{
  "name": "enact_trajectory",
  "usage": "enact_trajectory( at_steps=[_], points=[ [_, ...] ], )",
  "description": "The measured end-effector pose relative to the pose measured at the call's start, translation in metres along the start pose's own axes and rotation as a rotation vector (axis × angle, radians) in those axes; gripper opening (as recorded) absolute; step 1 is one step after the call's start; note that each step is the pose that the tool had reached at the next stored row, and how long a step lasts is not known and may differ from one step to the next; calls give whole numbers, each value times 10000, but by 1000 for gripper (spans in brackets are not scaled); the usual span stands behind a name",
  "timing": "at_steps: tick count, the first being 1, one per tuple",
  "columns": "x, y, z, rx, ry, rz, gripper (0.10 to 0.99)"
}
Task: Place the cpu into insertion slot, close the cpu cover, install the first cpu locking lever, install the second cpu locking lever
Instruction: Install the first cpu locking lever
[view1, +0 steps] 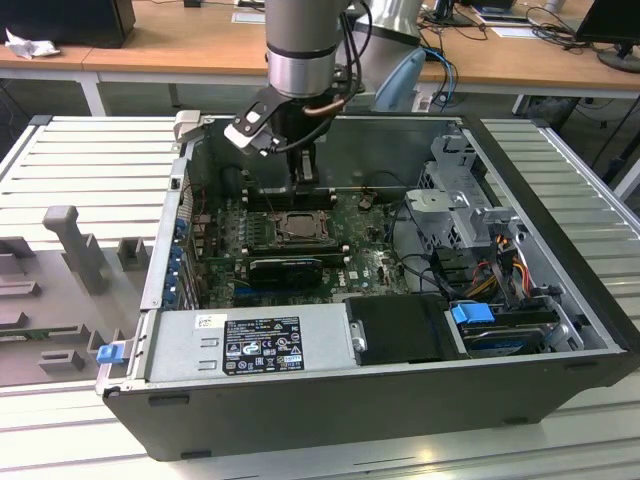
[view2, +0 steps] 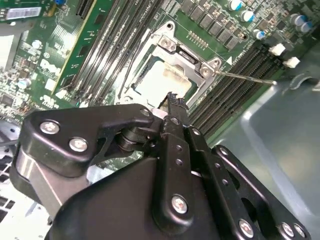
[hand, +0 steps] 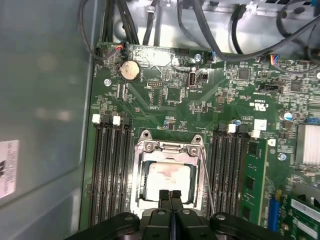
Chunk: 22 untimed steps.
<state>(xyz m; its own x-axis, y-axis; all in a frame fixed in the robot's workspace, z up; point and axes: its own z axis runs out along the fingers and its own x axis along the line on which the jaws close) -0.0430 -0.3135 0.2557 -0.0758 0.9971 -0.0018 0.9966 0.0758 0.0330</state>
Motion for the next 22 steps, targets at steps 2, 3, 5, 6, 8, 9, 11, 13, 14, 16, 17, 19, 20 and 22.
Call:
enact_trajectory(
  at_steps=[2,3,5,6,8,9,11,13,14,16,17,19,20,22],
  points=[
    [0,6,-176,14,1,-1,106],
    [0,8,-233,21,1,-1,106],
    [0,9,-272,25,3,-21,106],
    [0,10,-272,23,11,-243,106],
    [0,9,-273,24,21,-667,106],
    [0,9,-272,22,33,-994,106],
    [-1,9,-270,22,53,-1626,106],
    [0,9,-261,19,71,-2144,106],
    [0,9,-252,20,79,-2449,106],
    [-1,8,-250,21,88,-2798,106],
    [0,9,-250,20,96,-3018,106],
    [0,9,-249,18,111,-3431,106],
    [0,9,-249,18,116,-3622,106],
    [0,9,-249,17,126,-3950,106]
  ],
)
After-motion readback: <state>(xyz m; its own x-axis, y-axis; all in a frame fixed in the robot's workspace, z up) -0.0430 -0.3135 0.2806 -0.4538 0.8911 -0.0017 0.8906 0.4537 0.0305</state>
